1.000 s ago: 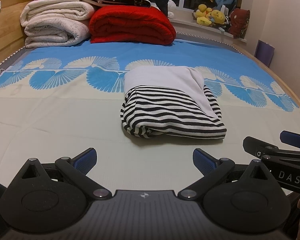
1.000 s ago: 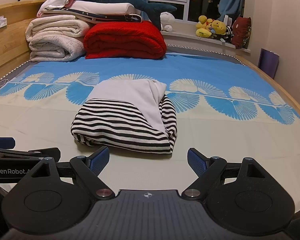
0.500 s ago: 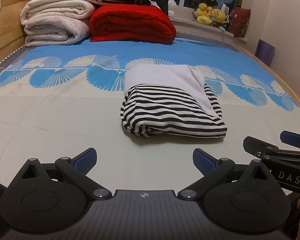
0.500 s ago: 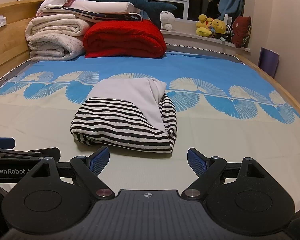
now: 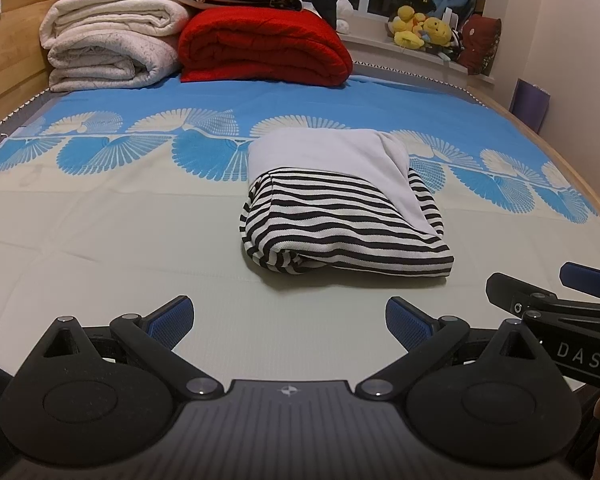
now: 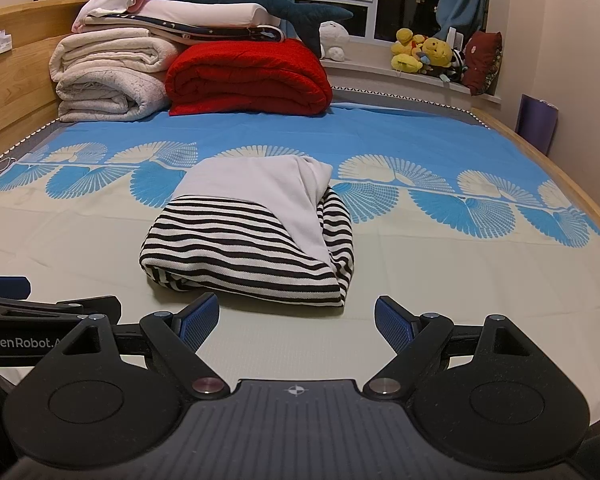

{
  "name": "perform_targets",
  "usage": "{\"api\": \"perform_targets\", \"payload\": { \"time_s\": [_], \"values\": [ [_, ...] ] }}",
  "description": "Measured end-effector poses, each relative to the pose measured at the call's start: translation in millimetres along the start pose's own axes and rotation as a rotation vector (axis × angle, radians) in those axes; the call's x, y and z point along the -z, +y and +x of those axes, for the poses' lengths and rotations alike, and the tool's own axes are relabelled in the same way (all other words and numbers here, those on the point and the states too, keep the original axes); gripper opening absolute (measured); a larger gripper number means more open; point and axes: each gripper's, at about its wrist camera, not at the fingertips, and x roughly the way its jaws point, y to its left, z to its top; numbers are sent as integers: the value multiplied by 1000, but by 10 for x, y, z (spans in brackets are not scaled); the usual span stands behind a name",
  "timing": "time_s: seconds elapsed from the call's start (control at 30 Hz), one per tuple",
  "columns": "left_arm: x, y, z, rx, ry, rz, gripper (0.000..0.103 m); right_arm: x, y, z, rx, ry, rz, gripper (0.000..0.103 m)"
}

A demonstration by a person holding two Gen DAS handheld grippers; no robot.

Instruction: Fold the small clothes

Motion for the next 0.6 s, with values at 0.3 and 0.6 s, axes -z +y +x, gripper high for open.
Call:
{"api": "perform_targets", "payload": {
  "time_s": [0.3, 0.6],
  "values": [
    [4, 0, 1, 1, 1, -1, 102, -4, -8, -5, -1, 0, -1, 86],
    [11, -41, 10, 0, -1, -3, 102, -5, -15, -5, -2, 0, -2, 86]
  ]
}}
